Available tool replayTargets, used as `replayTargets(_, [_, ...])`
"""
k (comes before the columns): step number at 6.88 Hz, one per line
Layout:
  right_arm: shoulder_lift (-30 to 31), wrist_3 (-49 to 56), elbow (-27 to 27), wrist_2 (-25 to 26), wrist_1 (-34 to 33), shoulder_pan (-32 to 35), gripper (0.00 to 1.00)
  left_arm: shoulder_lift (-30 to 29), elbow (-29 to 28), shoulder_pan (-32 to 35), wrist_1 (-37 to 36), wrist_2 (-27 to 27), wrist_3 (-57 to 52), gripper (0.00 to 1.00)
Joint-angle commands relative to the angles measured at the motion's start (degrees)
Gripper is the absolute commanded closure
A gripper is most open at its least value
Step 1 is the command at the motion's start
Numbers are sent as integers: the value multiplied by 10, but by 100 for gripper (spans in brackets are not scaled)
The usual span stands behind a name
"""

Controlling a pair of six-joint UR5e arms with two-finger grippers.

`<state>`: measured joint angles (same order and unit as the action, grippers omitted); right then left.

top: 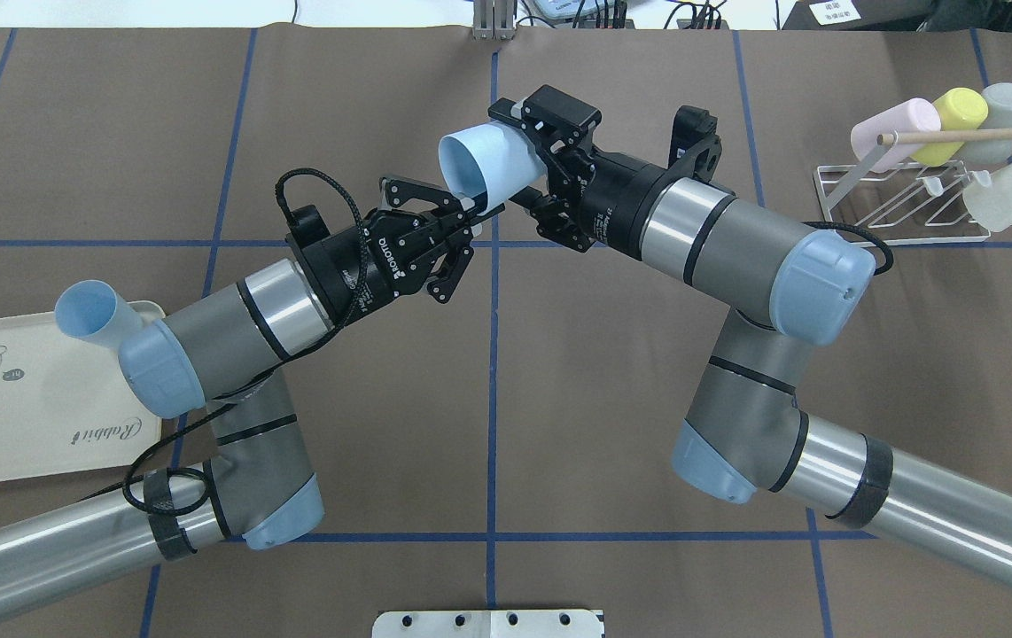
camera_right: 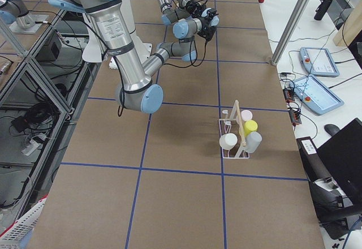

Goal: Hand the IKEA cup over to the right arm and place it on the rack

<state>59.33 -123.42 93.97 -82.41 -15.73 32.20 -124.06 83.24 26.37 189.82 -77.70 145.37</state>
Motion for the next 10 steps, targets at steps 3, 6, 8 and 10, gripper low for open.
replayTargets(3, [-1, -1, 1, 0, 2, 0, 9, 1, -2, 0, -2, 0, 0, 100])
replayTargets(6, [1, -13, 0, 0, 11, 0, 100, 0, 3, 4, -3, -4, -20, 0])
replayTargets(8, [15, -12, 0, 0, 33, 5, 100, 6, 7, 7, 2, -4, -33, 0])
replayTargets(10, [29, 1, 1, 7, 34, 24, 100, 15, 8, 12, 2, -6, -34, 0])
